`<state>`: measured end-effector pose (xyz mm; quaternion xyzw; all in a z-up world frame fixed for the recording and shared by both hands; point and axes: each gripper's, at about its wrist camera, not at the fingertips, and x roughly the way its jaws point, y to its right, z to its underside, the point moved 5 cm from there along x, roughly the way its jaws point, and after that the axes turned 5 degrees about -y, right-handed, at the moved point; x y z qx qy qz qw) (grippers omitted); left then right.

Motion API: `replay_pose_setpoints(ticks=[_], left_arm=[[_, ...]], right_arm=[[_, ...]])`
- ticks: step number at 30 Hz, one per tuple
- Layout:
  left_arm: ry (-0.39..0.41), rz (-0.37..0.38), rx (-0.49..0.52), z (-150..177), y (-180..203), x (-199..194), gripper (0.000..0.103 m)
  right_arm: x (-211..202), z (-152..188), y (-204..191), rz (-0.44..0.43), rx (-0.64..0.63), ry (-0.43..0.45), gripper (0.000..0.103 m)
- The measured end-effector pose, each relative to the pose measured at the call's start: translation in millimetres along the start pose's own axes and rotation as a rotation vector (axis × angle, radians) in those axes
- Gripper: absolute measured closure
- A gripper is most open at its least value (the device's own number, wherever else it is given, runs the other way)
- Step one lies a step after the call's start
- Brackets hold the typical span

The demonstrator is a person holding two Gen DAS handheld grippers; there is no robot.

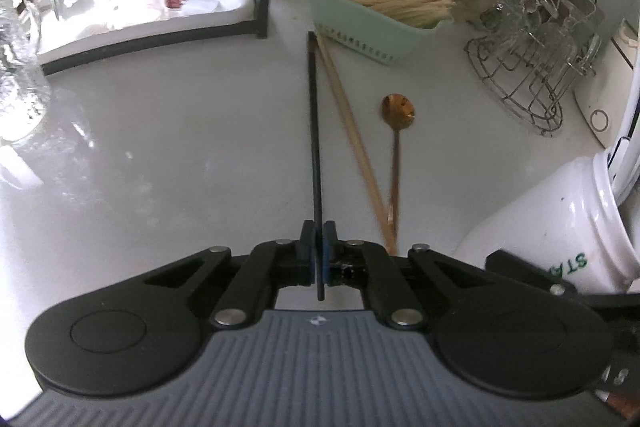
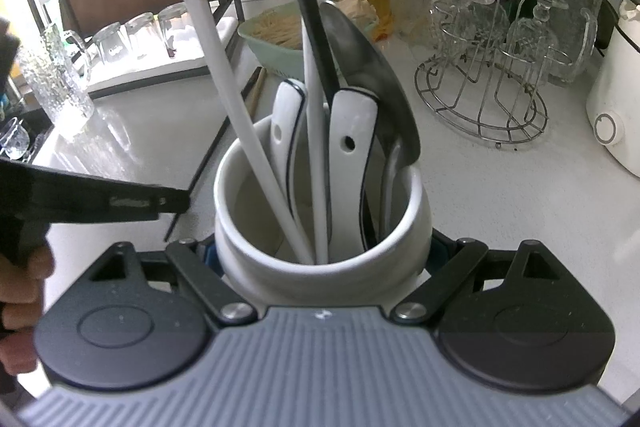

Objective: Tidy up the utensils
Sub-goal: 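Close the left gripper on the black chopstick, then lift the black chopstick with the left gripper toward the mug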

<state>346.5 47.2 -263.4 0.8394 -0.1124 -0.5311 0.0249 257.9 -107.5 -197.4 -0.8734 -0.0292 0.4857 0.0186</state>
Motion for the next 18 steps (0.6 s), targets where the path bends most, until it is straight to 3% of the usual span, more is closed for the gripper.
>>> replay_pose_setpoints(ticks=[6,18], left_arm=[[-0.030,0.009,-0.020,5,-27,-18,0.100],[-0.108,0.031,0.059,44,-49,-51,0.100]], right_arm=[[0,-1,0,-0.002,-0.003,-0.005,0.011],[-2,3,-2,0.012,0.010,0.013,0.011]])
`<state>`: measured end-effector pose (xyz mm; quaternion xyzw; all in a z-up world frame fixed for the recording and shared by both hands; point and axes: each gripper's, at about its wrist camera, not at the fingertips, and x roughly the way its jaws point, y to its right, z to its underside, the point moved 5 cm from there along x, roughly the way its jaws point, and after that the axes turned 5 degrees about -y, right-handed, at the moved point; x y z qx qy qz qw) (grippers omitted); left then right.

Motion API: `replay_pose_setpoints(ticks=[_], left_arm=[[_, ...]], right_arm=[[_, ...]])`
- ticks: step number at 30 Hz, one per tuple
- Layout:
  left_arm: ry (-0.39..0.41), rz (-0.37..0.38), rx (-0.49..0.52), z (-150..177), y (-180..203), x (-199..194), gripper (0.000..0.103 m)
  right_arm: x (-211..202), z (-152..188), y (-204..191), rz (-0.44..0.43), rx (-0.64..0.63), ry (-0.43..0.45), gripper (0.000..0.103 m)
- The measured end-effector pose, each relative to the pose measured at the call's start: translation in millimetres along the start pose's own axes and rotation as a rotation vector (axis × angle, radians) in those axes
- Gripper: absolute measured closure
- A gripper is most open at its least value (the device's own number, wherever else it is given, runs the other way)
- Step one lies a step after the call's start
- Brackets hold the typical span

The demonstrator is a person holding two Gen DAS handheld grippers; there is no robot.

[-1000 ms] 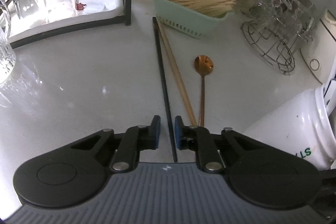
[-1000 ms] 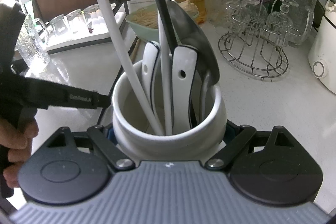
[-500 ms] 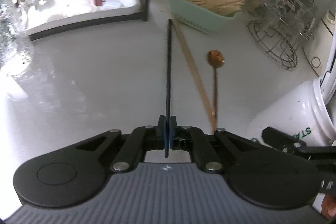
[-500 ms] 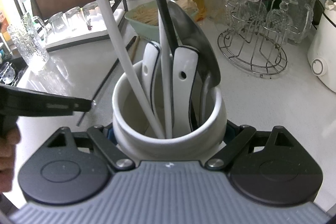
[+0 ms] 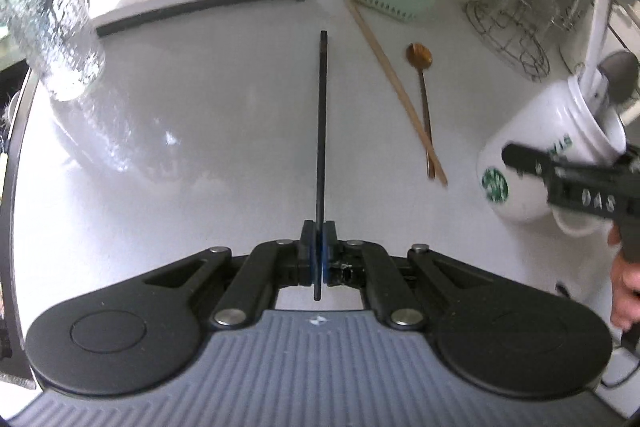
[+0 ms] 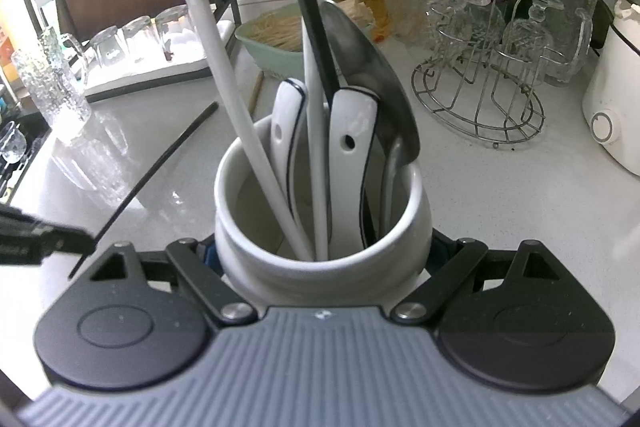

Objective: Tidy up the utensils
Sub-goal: 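Lift the black chopstick with the left gripper toward the mug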

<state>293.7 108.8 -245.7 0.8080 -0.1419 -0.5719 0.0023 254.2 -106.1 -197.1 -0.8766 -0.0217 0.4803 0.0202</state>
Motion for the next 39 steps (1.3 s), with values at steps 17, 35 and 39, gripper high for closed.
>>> replay_pose_setpoints(ticks=[17,35,39], left_arm=[[-0.120,0.070,0.072,35,-14,-12,0.100],[-0.060,0.056,0.019,-22,-10,10,0.065],[-0.060,0.071,-0.023,-49,-10,26,0.065]], right_arm=[[-6,9,-8,-0.011,-0.013,0.017,0.011],[-6,9,-9,-0.005,-0.003,0.009,0.011],[-6,8,-9,-0.007,-0.009,0.002,0.011]])
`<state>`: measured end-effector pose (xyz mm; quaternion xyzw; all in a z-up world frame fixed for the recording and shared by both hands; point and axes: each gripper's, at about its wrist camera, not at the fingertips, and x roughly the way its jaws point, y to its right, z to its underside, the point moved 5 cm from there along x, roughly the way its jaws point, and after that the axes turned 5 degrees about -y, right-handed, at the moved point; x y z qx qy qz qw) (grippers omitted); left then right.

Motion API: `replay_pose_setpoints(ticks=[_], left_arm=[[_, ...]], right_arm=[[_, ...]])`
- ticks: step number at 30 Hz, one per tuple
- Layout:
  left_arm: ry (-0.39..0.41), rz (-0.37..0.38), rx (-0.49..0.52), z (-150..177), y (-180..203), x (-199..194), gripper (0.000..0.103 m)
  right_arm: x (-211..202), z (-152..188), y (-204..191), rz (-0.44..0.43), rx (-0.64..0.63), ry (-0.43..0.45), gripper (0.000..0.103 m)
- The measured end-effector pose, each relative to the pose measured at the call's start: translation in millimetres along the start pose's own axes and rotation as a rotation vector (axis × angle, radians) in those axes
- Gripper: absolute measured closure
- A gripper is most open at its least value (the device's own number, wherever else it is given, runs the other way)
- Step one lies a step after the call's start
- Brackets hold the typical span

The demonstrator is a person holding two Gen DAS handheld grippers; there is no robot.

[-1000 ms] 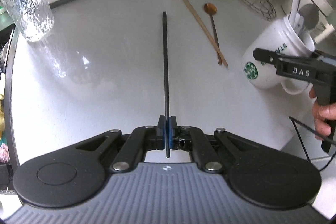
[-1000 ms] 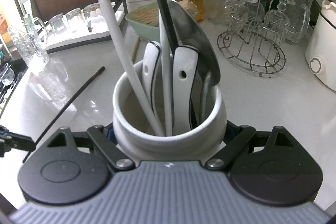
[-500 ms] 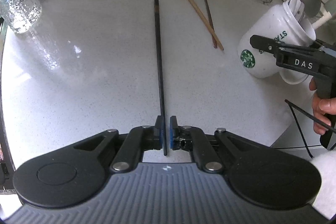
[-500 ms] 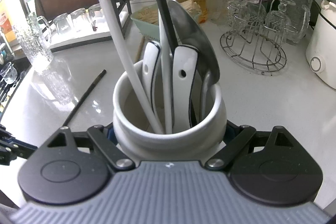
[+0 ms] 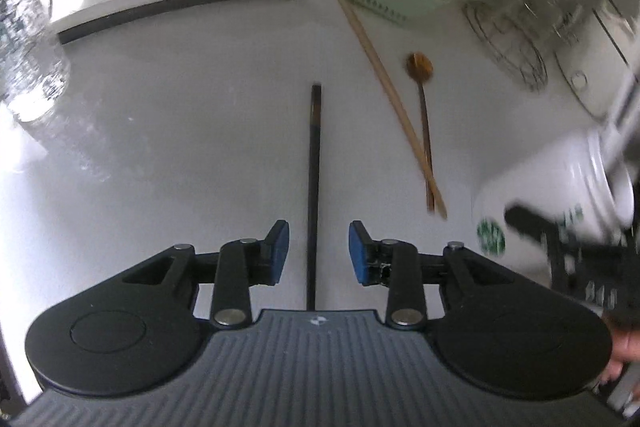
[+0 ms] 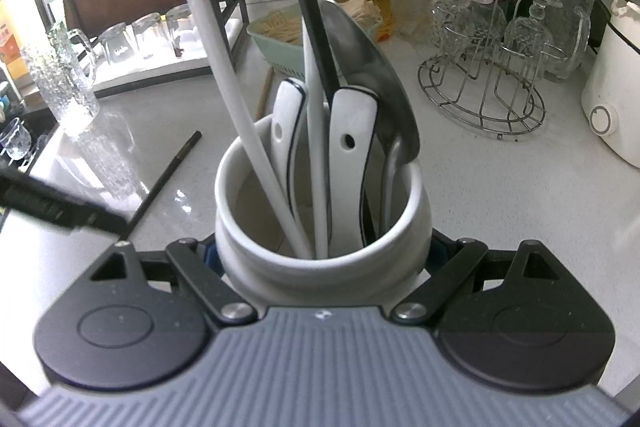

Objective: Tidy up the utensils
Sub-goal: 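Lift the black chopstick with the left gripper toward the mug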

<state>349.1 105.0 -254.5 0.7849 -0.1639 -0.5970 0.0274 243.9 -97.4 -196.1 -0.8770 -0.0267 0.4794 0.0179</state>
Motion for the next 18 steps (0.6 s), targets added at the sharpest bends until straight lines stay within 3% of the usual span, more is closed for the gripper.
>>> replay_pose_setpoints(ticks=[9,13,18], left_arm=[[0.043,-0.033,-0.006,-44,8,24,0.068],[0.057,-0.059,0.007,-57,10,32,0.079],[0.064,-0.095,0.067,-65,18,38,0.082]], right_arm=[[0,0,0,0.002,0.004,-0.002,0.011],[0,0,0,0.004,0.007,-0.002,0.011],[0,2,0,0.002,0.006,0.008,0.011]])
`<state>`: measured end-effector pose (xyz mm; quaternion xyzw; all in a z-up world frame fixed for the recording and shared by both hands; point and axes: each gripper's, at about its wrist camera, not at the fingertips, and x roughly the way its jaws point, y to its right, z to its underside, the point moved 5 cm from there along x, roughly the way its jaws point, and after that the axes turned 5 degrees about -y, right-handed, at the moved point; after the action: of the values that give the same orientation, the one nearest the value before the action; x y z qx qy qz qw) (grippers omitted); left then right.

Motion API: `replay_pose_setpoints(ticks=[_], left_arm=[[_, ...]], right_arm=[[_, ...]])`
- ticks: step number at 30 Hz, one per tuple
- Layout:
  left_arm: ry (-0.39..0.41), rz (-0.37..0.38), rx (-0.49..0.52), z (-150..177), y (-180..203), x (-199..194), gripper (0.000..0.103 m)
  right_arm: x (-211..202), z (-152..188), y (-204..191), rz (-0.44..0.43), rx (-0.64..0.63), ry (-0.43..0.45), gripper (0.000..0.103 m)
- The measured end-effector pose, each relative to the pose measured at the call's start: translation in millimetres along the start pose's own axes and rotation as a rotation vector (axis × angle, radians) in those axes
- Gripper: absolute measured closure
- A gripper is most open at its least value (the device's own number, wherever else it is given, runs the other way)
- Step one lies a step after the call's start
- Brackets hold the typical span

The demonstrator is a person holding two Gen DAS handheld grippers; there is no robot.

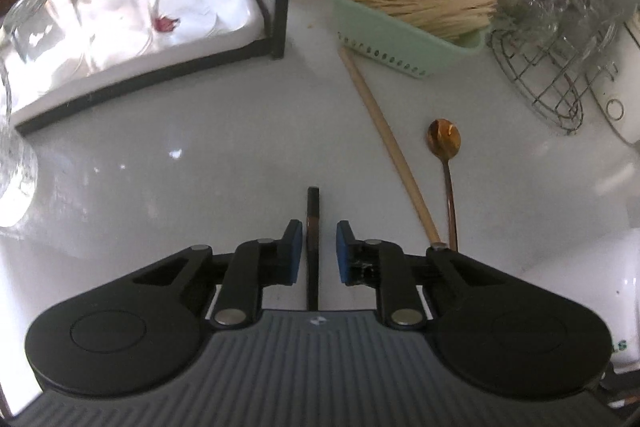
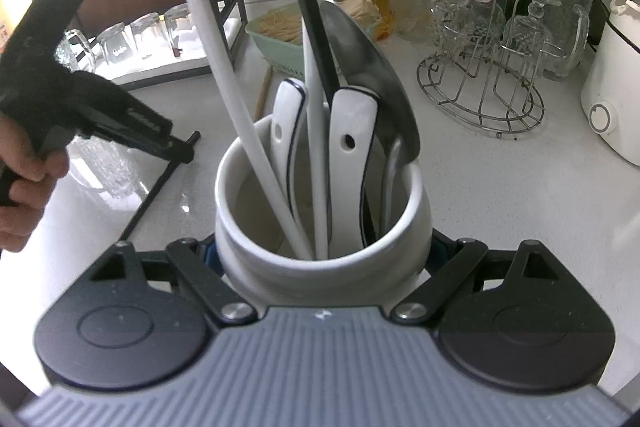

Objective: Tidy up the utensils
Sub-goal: 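Lift the black chopstick with the left gripper toward the mug, then lower the black chopstick into the mug with the left gripper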

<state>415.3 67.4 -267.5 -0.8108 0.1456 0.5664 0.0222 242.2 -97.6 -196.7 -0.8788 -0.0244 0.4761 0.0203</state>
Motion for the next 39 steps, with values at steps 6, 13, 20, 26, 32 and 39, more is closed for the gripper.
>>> replay_pose_setpoints(ticks=[6,13,20,26,32,39], left_arm=[[-0.026,-0.091,0.093,-10,13,7,0.096],[-0.055,-0.078,0.105,-17,15,11,0.096],[-0.012,-0.035,0.104,-21,15,-22,0.097],[0.049,0.029,0.091,-19,21,-61,0.097],[0.119,0.056,0.075,-12,25,-95,0.097],[0.185,0.104,0.097,9,32,-137,0.097]], right_arm=[[-1,1,0,-0.004,-0.011,0.010,0.011],[-1,1,0,-0.005,-0.011,0.008,0.011],[0,-2,-1,-0.001,-0.004,-0.001,0.011],[2,-3,-2,0.001,0.002,0.011,0.011],[4,-3,-5,0.008,0.011,0.021,0.011],[3,-3,-7,0.026,0.031,0.026,0.011]])
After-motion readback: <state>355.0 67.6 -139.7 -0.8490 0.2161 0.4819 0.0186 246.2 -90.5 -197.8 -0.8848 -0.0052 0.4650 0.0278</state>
